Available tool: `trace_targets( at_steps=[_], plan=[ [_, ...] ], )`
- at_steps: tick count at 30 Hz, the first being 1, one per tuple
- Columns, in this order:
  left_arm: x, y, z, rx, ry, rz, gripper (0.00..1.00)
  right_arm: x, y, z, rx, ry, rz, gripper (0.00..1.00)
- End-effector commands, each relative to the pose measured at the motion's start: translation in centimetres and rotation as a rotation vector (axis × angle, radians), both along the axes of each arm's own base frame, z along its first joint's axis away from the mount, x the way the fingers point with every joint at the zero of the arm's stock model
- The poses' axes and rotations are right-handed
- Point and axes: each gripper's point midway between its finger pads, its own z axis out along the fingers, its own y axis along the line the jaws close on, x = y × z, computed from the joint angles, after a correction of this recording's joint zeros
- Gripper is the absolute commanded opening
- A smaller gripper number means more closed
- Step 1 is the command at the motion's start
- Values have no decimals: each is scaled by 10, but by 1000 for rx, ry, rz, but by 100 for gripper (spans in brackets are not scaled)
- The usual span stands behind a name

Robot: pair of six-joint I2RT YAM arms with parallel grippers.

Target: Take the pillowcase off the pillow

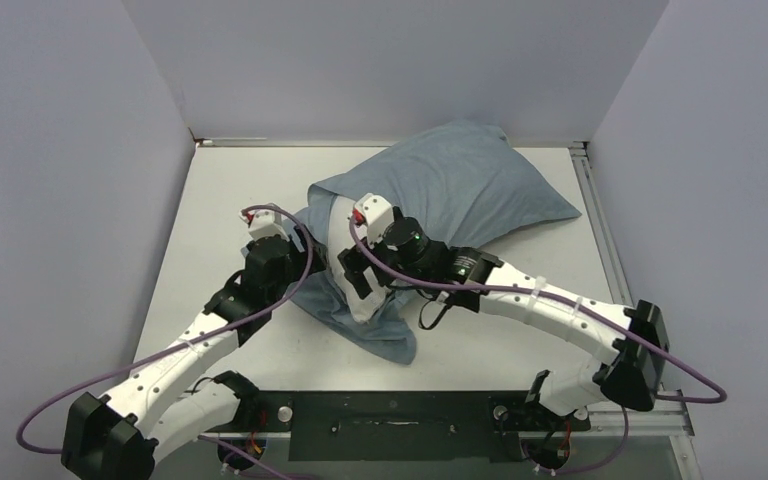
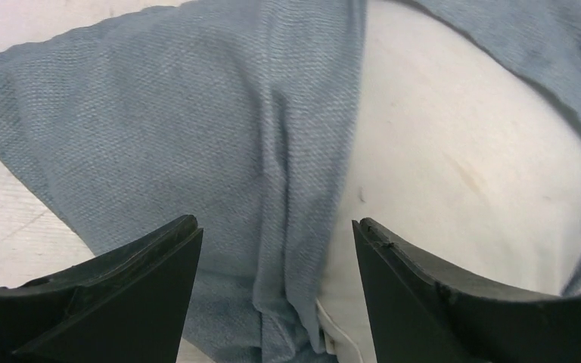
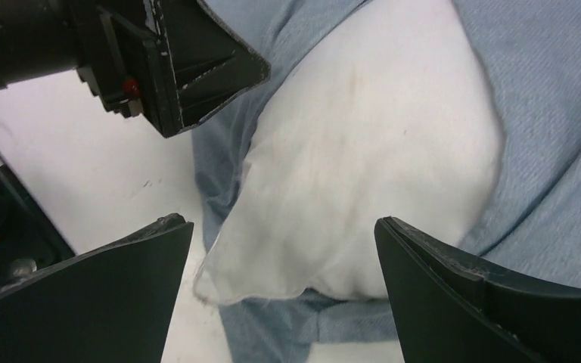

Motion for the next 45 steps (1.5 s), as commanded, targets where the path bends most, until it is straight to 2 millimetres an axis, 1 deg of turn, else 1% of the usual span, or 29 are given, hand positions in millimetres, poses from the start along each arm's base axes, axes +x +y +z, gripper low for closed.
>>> trace_targets(
  at_steps=[1,4,5,6,8,9,10,11,12,13,15,17,18,23,26,29,31,33,34,39,41,42,45],
  plan=[
    [24,5,8,-55,-25,21,74,42,14,21,-52,-172,-71,91],
    [32,3,5,-82,-16,15,74,54,20,-2,-126,-167,-87,90],
    [33,2,4,-82,-12,12,74,57,21,-13,-149,-158,-88,90],
    [37,0,10,-95,-36,8,74,60,20,-25,-171,-147,-94,90],
    [38,0,9,-95,-38,9,75,66,17,-51,-215,-112,-108,90],
    [37,1,8,-94,-38,13,75,70,14,-61,-227,-98,-121,92],
    [37,2,7,-90,-38,15,76,73,10,-72,-241,-79,-136,96],
    [37,3,5,-87,-36,15,76,76,5,-82,-251,-60,-152,89],
    [37,2,4,-84,-34,13,76,78,1,-89,-256,-43,-163,79],
    [37,2,1,-80,-29,11,76,79,-2,-95,-256,-29,-175,56],
    [38,1,-2,-72,-19,3,76,78,-6,-100,-243,-12,-186,30],
    [39,-3,-6,-61,-5,-13,76,74,-6,-99,-214,-7,-182,12],
    [40,-5,-7,-57,-1,-21,76,71,-6,-98,-201,-2,-180,6],
    [48,-12,-10,-29,11,-36,76,65,-8,-86,-127,-7,-182,5],
    [51,-18,-10,17,13,-33,77,60,-8,-82,-96,-5,-173,5],
    [53,-33,3,40,-9,-57,77,59,-9,-84,-90,-2,-175,5],
    [47,-41,11,82,-26,-75,77,59,-12,-86,-94,0,-186,5],
    [44,-44,20,122,-55,-57,78,59,-13,-87,-90,0,-193,5],
    [45,-43,21,133,-56,-46,78,58,-14,-87,-85,0,-194,5],
    [55,-38,7,180,-23,-5,76,57,-18,-86,-64,-4,-210,5],
    [58,-37,-2,201,-5,6,72,57,-22,-86,-67,-6,-226,5],
    [60,-35,-8,213,5,14,69,57,-25,-86,-67,-6,-237,5],
    [63,-23,-25,248,46,61,52,60,-38,-89,-68,4,-289,5]
  ],
)
